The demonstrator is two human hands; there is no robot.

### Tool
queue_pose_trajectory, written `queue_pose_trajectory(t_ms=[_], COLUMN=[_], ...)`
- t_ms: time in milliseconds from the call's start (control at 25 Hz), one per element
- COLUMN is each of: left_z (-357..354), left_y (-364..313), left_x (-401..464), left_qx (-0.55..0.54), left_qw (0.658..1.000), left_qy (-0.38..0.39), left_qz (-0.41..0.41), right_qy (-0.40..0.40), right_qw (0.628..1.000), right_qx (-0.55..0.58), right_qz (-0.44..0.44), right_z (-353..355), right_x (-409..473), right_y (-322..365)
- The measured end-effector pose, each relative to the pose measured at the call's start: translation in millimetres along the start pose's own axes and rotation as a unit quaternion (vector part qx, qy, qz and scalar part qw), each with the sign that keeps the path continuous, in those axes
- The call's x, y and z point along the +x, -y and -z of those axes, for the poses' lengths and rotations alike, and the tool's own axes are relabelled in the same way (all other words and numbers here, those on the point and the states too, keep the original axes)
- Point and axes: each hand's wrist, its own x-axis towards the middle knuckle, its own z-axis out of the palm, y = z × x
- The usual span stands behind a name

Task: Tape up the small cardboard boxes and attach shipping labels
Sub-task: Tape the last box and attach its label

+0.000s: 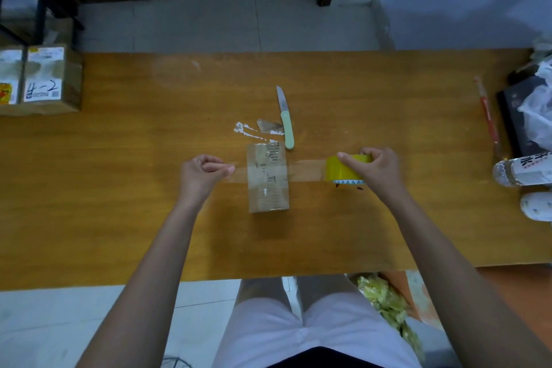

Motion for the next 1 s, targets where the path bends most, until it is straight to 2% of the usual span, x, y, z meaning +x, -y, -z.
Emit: queue_pose_trajectory(t_ms=[560,840,1000], left_z=[-19.1,-40.0,-52.4], left_y=[14.8,18.5,17.9], left_x=[8.6,10.7,11.4], left_qx=[0.024,0.069,0.054], left_qw=[0.998,0.996,0.996], left_qy=[-0.046,-0.058,-0.062], left_qz=[-0.027,0.008,0.016], right_qy=[0.000,0.000,-0.005], right_qw=[0.999,0.997,0.994], right_qx=[-0.049,-0.082,-0.106], right_qz=[0.009,0.006,-0.001], right_z=[-6.8,-18.0,-25.9], right_x=[11.0,15.2,16.1], right_y=[-10.4,-15.6,-18.2])
